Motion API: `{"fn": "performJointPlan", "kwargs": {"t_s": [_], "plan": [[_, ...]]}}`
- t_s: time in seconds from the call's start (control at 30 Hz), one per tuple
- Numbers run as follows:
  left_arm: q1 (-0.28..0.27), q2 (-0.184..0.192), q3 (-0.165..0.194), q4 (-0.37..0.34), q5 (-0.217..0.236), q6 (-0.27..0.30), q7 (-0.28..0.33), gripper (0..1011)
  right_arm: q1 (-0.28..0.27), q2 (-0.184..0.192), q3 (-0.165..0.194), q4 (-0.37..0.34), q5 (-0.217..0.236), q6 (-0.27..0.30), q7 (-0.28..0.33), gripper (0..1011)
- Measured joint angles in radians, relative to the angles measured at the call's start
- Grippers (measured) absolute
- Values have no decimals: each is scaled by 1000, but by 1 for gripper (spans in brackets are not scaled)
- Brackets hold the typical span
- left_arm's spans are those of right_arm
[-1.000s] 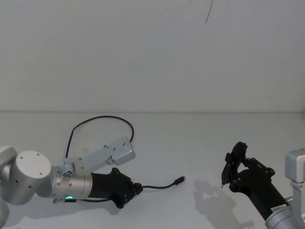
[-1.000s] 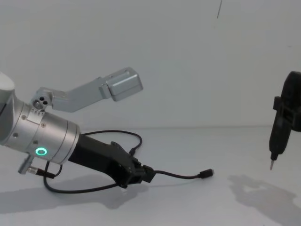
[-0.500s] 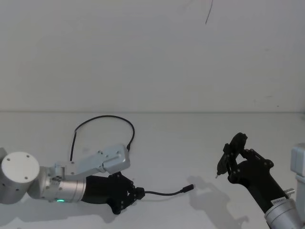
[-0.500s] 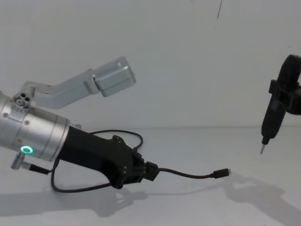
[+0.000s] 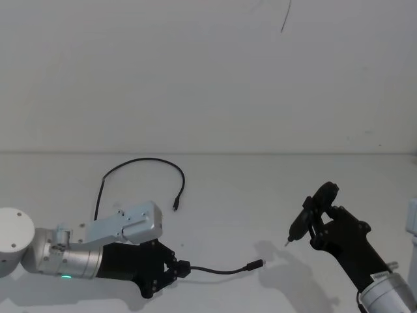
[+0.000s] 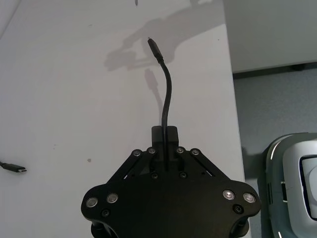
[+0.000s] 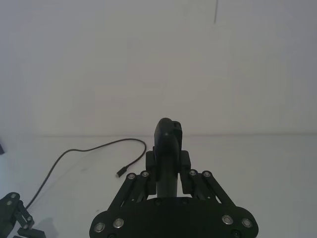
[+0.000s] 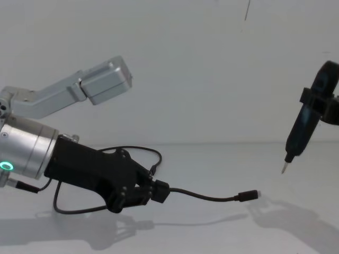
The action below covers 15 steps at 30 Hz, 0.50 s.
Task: Pick up the data cable with the one hand.
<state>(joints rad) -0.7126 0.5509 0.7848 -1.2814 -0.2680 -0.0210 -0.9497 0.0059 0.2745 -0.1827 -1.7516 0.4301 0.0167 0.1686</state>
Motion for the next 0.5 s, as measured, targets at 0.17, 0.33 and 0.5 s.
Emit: {"fn": "performJointPlan", "kwargs": {"t_s": [0.17, 0.33, 0.5], "plan": [[1, 8, -1, -5, -4, -13, -8, 48, -9, -11, 12, -4, 45, 35, 4, 263], [2, 15, -1, -8, -7, -23, -15, 48, -21, -18, 24, -12, 101, 77, 14, 263], [3, 20, -2, -11, -9, -29, -19, 48, -29, -22, 31, -17, 143, 104, 25, 263]]}}
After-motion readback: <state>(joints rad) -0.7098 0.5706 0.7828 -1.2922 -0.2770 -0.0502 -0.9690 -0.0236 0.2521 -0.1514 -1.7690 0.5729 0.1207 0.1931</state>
